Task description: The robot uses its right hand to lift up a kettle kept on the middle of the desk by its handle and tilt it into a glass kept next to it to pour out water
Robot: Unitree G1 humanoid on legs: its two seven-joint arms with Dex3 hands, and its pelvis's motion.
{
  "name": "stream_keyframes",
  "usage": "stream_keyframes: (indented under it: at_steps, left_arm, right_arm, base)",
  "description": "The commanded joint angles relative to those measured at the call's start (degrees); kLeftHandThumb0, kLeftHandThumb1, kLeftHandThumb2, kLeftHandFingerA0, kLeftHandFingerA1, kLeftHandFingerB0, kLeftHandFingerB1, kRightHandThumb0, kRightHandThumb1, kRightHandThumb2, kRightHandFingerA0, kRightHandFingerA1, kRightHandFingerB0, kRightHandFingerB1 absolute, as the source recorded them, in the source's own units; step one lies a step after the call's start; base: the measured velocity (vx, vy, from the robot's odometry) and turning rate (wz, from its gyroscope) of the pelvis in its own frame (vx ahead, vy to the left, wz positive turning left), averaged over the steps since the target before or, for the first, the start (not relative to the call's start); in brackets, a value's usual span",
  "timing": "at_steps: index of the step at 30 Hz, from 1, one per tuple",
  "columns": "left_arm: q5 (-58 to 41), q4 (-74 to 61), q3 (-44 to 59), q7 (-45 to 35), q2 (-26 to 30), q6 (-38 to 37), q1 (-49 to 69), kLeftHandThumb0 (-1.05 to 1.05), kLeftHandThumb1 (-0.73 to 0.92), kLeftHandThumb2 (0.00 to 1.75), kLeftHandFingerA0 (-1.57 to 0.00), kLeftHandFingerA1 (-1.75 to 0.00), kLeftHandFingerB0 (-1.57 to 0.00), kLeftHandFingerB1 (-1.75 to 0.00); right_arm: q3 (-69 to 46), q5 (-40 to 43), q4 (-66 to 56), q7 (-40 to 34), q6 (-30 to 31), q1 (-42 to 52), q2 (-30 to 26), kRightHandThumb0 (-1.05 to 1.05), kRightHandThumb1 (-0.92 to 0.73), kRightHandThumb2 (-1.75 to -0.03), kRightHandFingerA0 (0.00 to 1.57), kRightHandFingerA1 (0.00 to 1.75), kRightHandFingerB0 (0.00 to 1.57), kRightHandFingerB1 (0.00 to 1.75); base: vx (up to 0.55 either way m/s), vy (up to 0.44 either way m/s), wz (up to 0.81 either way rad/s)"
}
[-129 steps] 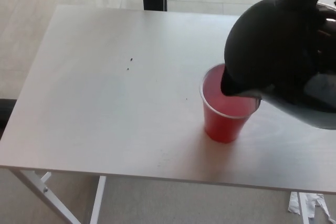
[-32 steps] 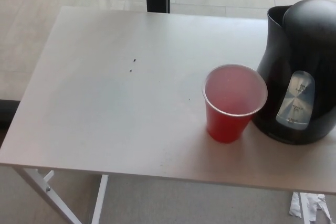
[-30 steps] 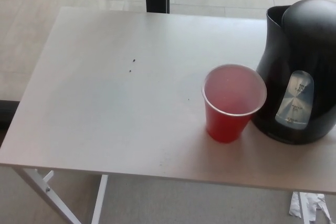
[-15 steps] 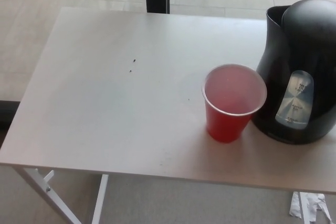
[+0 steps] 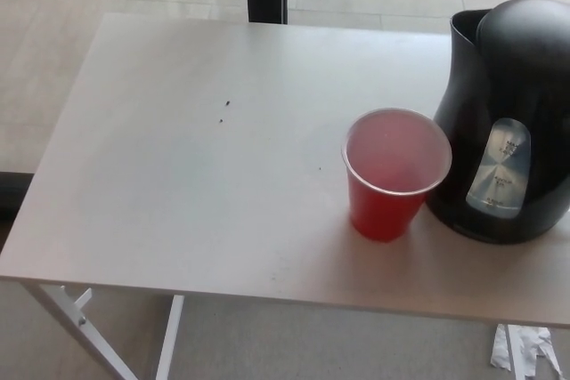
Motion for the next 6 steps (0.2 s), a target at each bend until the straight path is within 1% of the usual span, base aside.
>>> stream_keyframes:
  at_steps: [1,2,3,6]
  left_arm:
    - [0.5,-0.7,-0.3,1.0,0.2,-1.6,1.1,-1.05,0.60,1.00,-0.60,-0.66,-0.33,-1.17]
    - [0.4,-0.6,-0.3,1.1,0.2,-1.4,1.0,-1.05,0.59,0.99,-0.60,-0.67,-0.32,-1.18]
    - [0.3,-0.7,-0.2,1.2,0.1,-1.1,1.0,-1.05,0.59,1.00,-0.61,-0.65,-0.31,-1.18]
    - [0.3,-1.0,-0.3,1.0,0.2,-1.1,0.9,-1.05,0.60,1.00,-0.60,-0.66,-0.31,-1.18]
  right_arm:
    - [2.5,3.6,-0.7,-1.3,-2.8,2.0,-2.2,-0.48,-0.66,-0.59,0.31,0.66,0.09,0.43]
    - [3.1,4.2,-0.7,-1.1,-2.9,2.3,-2.4,-0.54,-0.50,-0.82,0.31,0.66,0.06,0.49]
    - [3.4,4.8,-0.7,-1.1,-3.0,2.6,-2.5,-0.47,-0.66,-0.59,0.33,0.64,0.10,0.42]
    - [4.6,5.4,-0.6,-1.5,-3.7,2.9,-2.9,-0.48,-0.66,-0.59,0.34,0.64,0.10,0.41]
  base:
    - [0.00,0.000,0.00]
    - [0.00,0.000,0.00]
    - [0.00,0.000,0.00]
    - [0.00,0.000,0.00]
